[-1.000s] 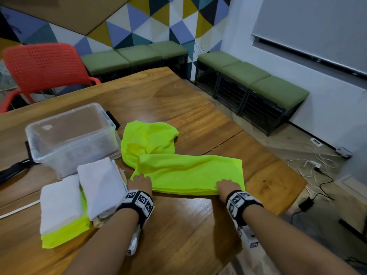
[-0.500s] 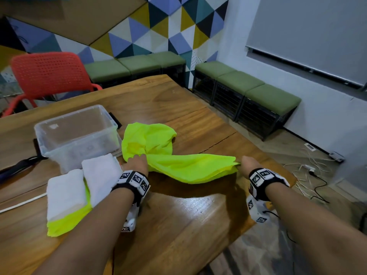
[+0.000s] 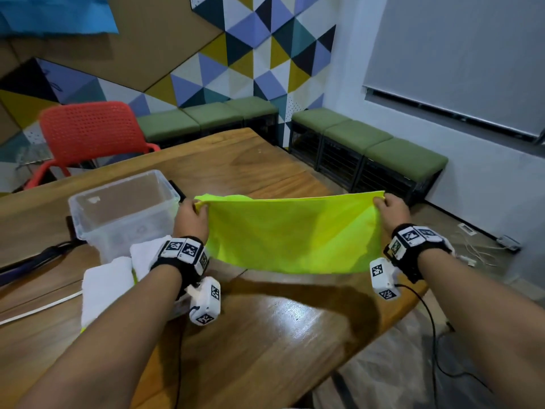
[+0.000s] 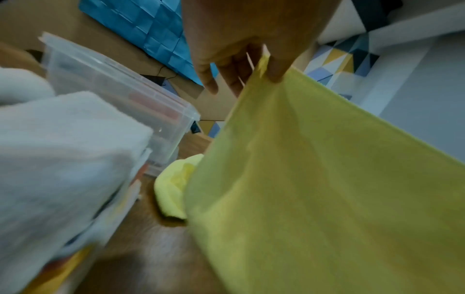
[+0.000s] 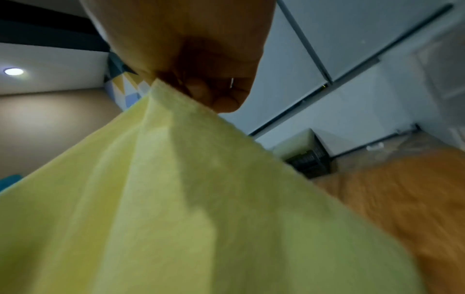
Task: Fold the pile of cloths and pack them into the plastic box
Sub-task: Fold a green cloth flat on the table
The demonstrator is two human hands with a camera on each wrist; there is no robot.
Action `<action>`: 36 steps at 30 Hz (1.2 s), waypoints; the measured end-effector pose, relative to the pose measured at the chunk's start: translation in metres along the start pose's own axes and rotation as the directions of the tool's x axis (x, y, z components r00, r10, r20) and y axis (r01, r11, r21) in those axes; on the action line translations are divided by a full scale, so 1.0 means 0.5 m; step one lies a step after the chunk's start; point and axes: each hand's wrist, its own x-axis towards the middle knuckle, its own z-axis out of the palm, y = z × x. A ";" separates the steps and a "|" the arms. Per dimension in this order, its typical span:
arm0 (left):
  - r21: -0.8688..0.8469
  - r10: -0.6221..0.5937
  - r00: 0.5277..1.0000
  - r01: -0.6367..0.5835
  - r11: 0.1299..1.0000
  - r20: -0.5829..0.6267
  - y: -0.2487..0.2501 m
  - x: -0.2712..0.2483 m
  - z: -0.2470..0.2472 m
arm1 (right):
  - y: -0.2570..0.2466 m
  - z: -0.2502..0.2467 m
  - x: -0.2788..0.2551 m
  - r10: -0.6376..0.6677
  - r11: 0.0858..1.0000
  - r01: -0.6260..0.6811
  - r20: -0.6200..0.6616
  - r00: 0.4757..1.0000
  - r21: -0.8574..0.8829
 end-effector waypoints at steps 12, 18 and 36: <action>0.355 -0.343 0.858 0.206 0.912 0.383 -0.126 0.003 0.134 | 0.060 0.152 0.003 0.153 0.848 0.106 0.430 0.890 -0.520; 0.433 -0.525 0.778 0.365 0.824 0.344 -0.159 -0.053 0.178 | 0.007 0.324 -0.118 -0.003 0.678 0.583 0.791 0.611 -0.448; 0.595 -0.473 0.758 0.140 0.791 0.450 -0.171 -0.130 0.136 | -0.004 0.391 -0.198 0.187 0.681 0.556 0.847 0.498 -0.477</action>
